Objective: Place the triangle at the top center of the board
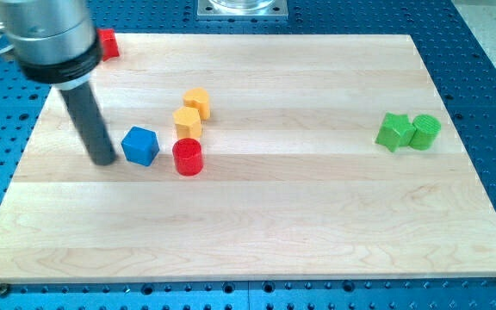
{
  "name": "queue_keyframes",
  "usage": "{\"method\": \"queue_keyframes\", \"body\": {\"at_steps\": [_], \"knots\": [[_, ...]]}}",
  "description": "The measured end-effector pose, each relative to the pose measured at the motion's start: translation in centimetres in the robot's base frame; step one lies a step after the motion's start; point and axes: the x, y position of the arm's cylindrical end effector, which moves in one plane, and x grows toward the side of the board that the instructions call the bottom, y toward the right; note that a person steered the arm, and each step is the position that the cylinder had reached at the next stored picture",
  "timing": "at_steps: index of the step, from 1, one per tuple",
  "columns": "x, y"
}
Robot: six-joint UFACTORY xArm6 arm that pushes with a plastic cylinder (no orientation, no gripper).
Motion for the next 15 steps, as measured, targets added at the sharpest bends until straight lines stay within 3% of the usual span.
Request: {"method": "queue_keyframes", "body": {"at_steps": [1, 2, 3, 4, 5, 6, 8, 11, 13, 14, 15], "knots": [[-4.4, -3.7], [-8.4, -0.9], [-9.3, 4.6], [-10.7, 5.0], [-10.5, -1.8], [-10.7, -5.0], [-13.0, 9.1], [-16.2, -4.0], [-17.3, 8.2], [-19.6, 1.6], [-21.1, -0.4]]}}
